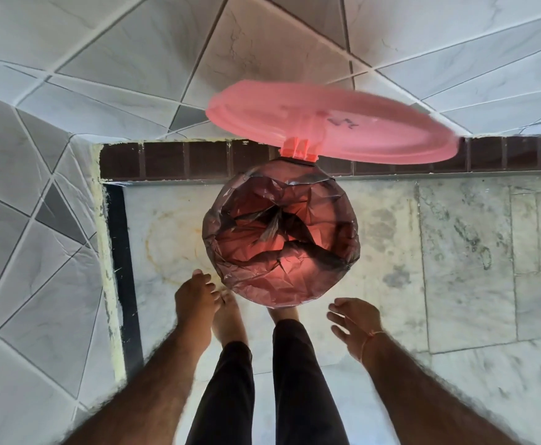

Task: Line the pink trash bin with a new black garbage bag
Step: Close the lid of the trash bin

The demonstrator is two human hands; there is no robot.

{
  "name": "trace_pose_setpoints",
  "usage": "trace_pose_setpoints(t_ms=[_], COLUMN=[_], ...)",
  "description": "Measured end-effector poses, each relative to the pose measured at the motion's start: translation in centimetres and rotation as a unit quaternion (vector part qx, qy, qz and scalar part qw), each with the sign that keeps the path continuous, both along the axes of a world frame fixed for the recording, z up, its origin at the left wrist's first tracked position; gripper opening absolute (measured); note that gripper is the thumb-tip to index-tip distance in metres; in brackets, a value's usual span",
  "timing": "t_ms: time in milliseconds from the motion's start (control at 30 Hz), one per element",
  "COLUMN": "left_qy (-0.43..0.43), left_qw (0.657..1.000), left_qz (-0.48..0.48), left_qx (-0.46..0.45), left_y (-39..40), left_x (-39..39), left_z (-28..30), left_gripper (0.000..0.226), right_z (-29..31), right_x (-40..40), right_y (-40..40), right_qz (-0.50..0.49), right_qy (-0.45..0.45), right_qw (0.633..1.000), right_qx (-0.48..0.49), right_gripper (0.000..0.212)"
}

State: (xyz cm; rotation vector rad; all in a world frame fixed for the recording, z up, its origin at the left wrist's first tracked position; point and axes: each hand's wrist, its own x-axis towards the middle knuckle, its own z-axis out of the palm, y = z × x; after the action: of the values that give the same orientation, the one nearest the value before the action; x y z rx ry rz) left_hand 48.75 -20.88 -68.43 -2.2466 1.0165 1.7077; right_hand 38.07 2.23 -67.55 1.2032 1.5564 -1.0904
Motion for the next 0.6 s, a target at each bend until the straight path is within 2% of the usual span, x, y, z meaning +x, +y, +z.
trace_pose_setpoints(t_ms=[167,267,367,433,467,533,567,600], left_qy=[0.071,0.154,0.28,0.311,0.311,0.284,0.26,0.243], left_qw=[0.992,0.983,0.959,0.95,0.95,0.957,0.962,0.964], left_qz=[-0.054,-0.023,0.021,0.017,-0.002,-0.048,-0.072,-0.094], left_qx=[-0.087,-0.101,-0.028,0.0,0.001,-0.021,-0.04,-0.057], left_y=[-3.2,-5.3,-6.9,-7.6,-7.7,-7.6,-7.6,-7.6], left_x=[-3.5,-6.7,-9.4,-10.7,-11.1,-11.1,-10.7,-10.2], left_z=[5.5,10.1,14.0,16.0,16.8,17.7,18.0,17.9], left_gripper=[0.034,0.039,0.058,0.055,0.046,0.02,0.013,0.02], right_z=[4.9,9.0,12.9,14.9,15.6,16.4,16.4,16.2], right_x=[-5.6,-10.1,-13.4,-14.3,-14.3,-14.0,-13.6,-13.0], right_y=[0.3,-1.0,-2.9,-4.4,-5.0,-5.9,-6.1,-6.0], right_qz=[-0.029,-0.076,-0.102,-0.092,-0.077,-0.038,-0.02,-0.003], right_qy=[0.135,0.156,0.157,0.154,0.156,0.158,0.156,0.154], right_qw=[0.99,0.979,0.967,0.967,0.97,0.977,0.98,0.983], right_qx=[-0.013,-0.106,-0.173,-0.179,-0.171,-0.139,-0.121,-0.1], right_gripper=[0.015,0.04,0.061,0.053,0.044,0.026,0.02,0.017])
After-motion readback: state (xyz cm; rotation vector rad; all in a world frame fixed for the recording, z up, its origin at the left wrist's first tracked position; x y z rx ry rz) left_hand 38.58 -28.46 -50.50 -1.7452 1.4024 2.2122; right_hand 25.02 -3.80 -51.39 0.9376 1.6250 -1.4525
